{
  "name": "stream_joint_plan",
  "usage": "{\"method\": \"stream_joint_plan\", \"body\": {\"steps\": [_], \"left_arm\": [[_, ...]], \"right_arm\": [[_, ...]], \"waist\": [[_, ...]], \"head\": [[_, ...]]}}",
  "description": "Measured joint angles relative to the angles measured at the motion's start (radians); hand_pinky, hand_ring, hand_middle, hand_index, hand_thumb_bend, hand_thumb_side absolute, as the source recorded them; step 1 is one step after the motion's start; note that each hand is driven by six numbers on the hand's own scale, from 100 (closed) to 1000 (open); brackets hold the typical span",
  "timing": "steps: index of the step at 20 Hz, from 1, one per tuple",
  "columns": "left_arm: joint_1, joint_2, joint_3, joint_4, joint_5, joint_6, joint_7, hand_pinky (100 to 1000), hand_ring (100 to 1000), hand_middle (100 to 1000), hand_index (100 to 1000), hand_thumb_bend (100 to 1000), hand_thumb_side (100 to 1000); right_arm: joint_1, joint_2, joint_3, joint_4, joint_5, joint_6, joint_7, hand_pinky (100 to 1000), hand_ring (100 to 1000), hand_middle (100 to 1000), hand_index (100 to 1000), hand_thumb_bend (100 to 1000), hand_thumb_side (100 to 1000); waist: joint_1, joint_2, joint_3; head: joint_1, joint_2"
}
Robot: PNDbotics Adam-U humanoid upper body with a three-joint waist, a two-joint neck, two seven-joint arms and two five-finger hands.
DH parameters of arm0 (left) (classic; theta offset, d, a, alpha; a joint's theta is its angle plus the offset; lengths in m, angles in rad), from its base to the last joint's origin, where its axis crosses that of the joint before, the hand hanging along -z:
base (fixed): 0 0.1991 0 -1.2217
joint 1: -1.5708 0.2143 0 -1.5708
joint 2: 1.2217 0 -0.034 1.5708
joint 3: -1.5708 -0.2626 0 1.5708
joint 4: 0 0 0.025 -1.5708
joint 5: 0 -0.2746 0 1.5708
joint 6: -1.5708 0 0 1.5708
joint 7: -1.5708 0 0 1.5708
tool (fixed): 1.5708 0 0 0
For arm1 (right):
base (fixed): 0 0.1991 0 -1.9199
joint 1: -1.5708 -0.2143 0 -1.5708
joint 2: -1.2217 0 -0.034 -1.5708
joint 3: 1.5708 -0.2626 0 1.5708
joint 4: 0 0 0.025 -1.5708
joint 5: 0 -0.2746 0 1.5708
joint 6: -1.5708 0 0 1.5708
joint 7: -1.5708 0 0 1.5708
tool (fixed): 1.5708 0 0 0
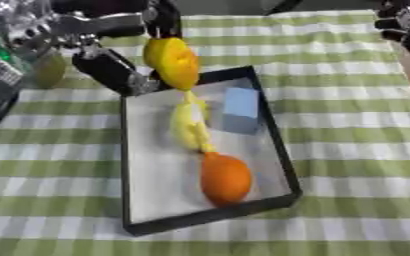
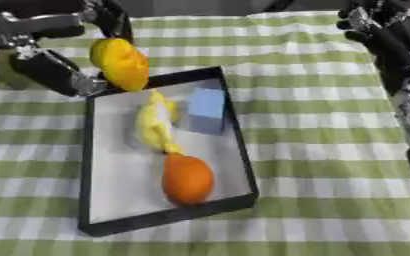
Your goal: Pick up objects on the table and place them in the box.
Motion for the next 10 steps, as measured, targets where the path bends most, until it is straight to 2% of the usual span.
{"method": "stream_joint_plan", "body": {"steps": [5, 10], "left_arm": [[0.0, -0.063, -0.048, 0.097, -0.037, -0.046, -0.021, 717, 694, 626, 615, 130, 100], [0.005, -0.086, -0.065, 0.14, -0.071, -0.064, -0.026, 741, 727, 672, 688, 285, 100]], "right_arm": [[-0.002, 0.0, 0.005, 0.0, 0.0, 0.001, 0.001, 884, 787, 704, 813, 100, 507], [-0.008, 0.0, 0.005, 0.0, 0.0, 0.002, 0.002, 884, 787, 704, 812, 100, 497]], "waist": [[0.006, 0.0, -0.004], [0.01, 0.0, -0.005]], "head": [[0.002, 0.0], [0.005, 0.0]]}}
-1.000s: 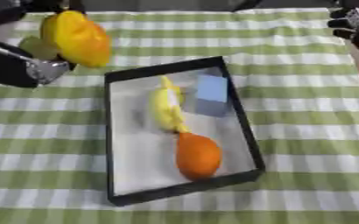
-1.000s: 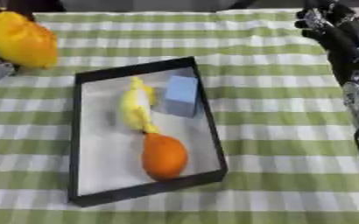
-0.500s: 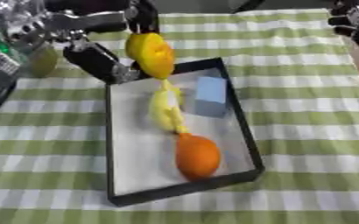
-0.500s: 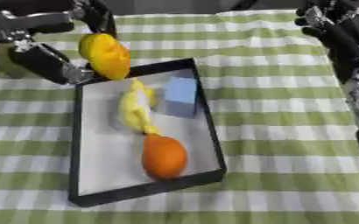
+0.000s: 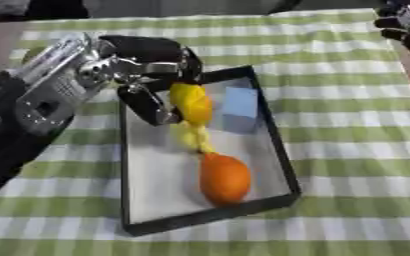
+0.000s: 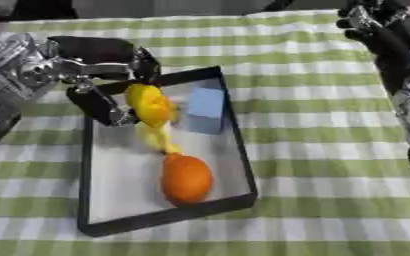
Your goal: Pick up objects on the table and place them in the box.
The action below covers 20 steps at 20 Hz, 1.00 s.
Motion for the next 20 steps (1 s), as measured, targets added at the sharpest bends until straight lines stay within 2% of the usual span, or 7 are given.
{"method": "stream_joint_plan", "body": {"steps": [2, 6, 8, 10, 14, 18, 20], "left_arm": [[0.007, -0.006, -0.001, 0.016, -0.01, -0.003, -0.002, 754, 746, 695, 744, 336, 123], [0.008, -0.016, 0.001, 0.034, -0.02, -0.012, -0.01, 815, 806, 771, 892, 563, 423], [0.01, -0.015, 0.01, 0.031, -0.021, -0.015, -0.014, 830, 820, 791, 918, 659, 496], [0.015, -0.01, 0.024, 0.015, -0.018, -0.011, -0.015, 836, 826, 797, 920, 696, 499], [0.034, 0.036, 0.071, -0.055, 0.003, 0.018, 0.0, 842, 830, 804, 915, 695, 431], [0.06, 0.092, 0.137, -0.155, 0.033, 0.061, 0.034, 836, 823, 796, 901, 613, 340], [0.077, 0.123, 0.174, -0.204, 0.049, 0.086, 0.056, 830, 818, 789, 890, 533, 315]], "right_arm": [[0.0, 0.0, 0.0, 0.0, 0.0, 0.0, 0.0, 883, 787, 703, 812, 100, 495], [0.0, 0.0, 0.0, 0.0, 0.0, 0.0, 0.0, 883, 787, 703, 812, 100, 493], [0.0, 0.0, 0.0, 0.0, 0.0, 0.001, 0.001, 883, 787, 703, 812, 100, 492], [0.0, 0.0, 0.0, 0.0, 0.0, 0.001, 0.001, 883, 787, 703, 812, 100, 492], [0.0, 0.0, 0.0, 0.0, 0.0, 0.001, 0.0, 883, 787, 703, 812, 100, 492], [0.0, 0.0, 0.0, 0.0, 0.0, 0.001, -0.003, 883, 787, 704, 812, 100, 490], [0.0, -0.001, -0.001, 0.0, 0.0, 0.002, -0.005, 882, 787, 704, 812, 100, 487]], "waist": [[0.0, 0.0, 0.0], [0.0, 0.0, 0.0], [0.0, 0.0, 0.001], [0.0, 0.0, 0.002], [0.0, 0.0, 0.007], [0.0, 0.0, 0.012], [0.0, 0.0, 0.013]], "head": [[0.001, 0.0], [0.002, 0.0], [0.002, 0.0], [0.002, 0.0], [-0.002, 0.0], [-0.007, 0.0], [-0.01, 0.0]]}}
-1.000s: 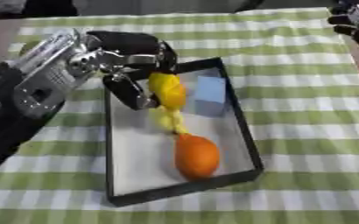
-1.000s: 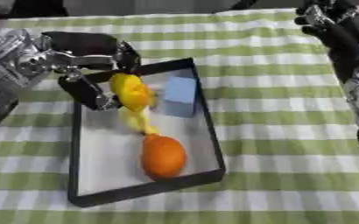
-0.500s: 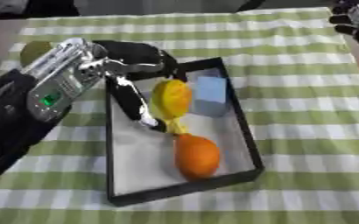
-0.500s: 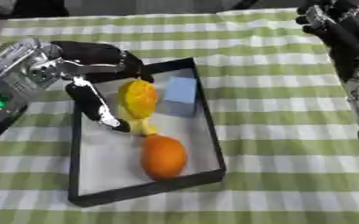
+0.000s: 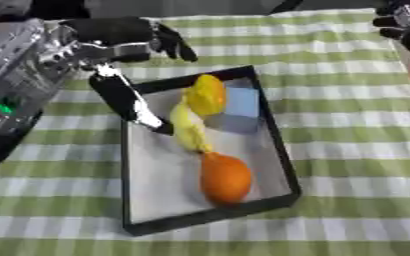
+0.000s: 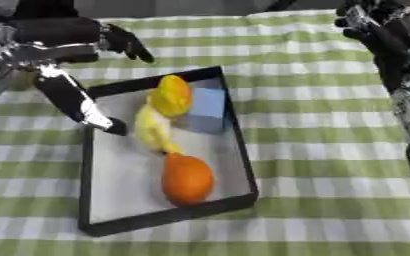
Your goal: Pick up objects on the table and place them in the box.
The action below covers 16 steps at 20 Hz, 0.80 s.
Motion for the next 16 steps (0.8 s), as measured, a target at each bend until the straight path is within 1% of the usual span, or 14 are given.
{"method": "stream_joint_plan", "body": {"steps": [3, 6, 8, 11, 14, 16], "left_arm": [[0.028, 0.053, 0.044, -0.038, 0.012, 0.035, 0.029, 828, 815, 785, 883, 469, 326], [0.06, 0.113, 0.09, -0.023, 0.015, 0.064, 0.051, 828, 815, 786, 881, 469, 328], [0.071, 0.146, 0.121, 0.016, 0.017, 0.073, 0.06, 831, 817, 788, 882, 465, 344], [0.074, 0.176, 0.161, 0.1, 0.017, 0.074, 0.061, 834, 821, 792, 883, 475, 358], [0.074, 0.194, 0.191, 0.184, 0.011, 0.055, 0.053, 835, 822, 792, 882, 481, 361], [0.073, 0.2, 0.209, 0.24, 0.001, 0.034, 0.047, 838, 827, 797, 881, 504, 354]], "right_arm": [[0.0, -0.005, -0.001, 0.0, -0.002, -0.001, -0.003, 882, 787, 704, 811, 100, 484], [0.0, -0.009, -0.003, -0.001, -0.003, -0.003, -0.005, 882, 787, 704, 811, 100, 483], [0.0, -0.009, -0.005, -0.001, -0.003, -0.004, -0.006, 882, 787, 704, 811, 100, 481], [0.0, -0.013, -0.006, -0.004, -0.003, -0.006, -0.009, 882, 787, 704, 811, 100, 481], [0.0, -0.017, -0.006, -0.004, -0.003, -0.005, -0.011, 881, 787, 704, 811, 100, 480], [0.0, -0.017, -0.006, -0.004, -0.003, -0.005, -0.012, 881, 787, 704, 811, 100, 481]], "waist": [[0.0, 0.0, 0.001], [0.0, 0.0, 0.005], [0.0, 0.0, 0.007], [-0.001, 0.0, 0.007], [-0.001, 0.0, 0.007], [-0.002, 0.0, 0.006]], "head": [[-0.004, 0.0], [-0.009, 0.0], [-0.013, 0.0], [-0.015, -0.001], [-0.015, -0.001], [-0.015, -0.002]]}}
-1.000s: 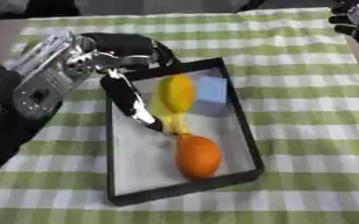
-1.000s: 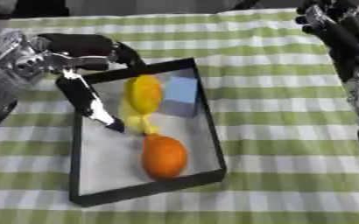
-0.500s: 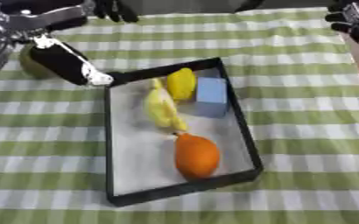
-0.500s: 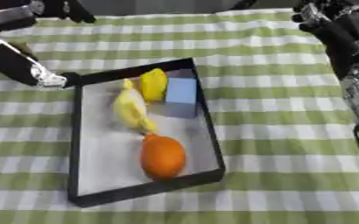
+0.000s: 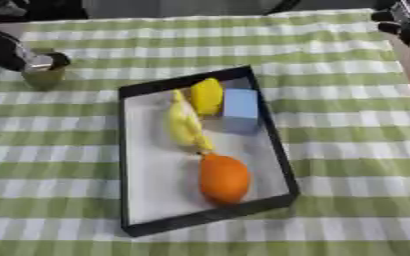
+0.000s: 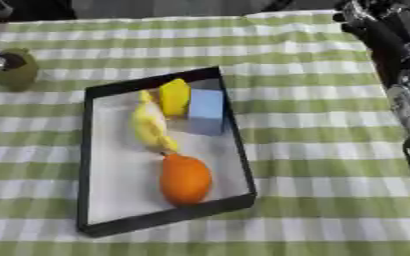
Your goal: Pick up objects on the table and place them in the box.
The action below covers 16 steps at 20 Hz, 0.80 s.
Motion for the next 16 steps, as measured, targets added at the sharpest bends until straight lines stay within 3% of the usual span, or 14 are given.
{"method": "stream_joint_plan", "body": {"steps": [7, 16], "left_arm": [[-0.018, 0.006, 0.047, 0.17, -0.076, -0.072, -0.021, 842, 834, 806, 880, 559, 339], [-0.066, -0.046, 0.1, 0.383, -0.192, -0.096, 0.014, 837, 830, 801, 879, 604, 456]], "right_arm": [[-0.002, -0.001, 0.0, -0.006, 0.0, 0.002, -0.002, 880, 787, 704, 810, 100, 481], [-0.02, -0.008, 0.001, -0.014, 0.0, 0.003, -0.001, 880, 787, 704, 810, 100, 487]], "waist": [[-0.004, 0.0, -0.022], [-0.004, 0.009, -0.063]], "head": [[0.002, -0.01], [0.021, -0.044]]}}
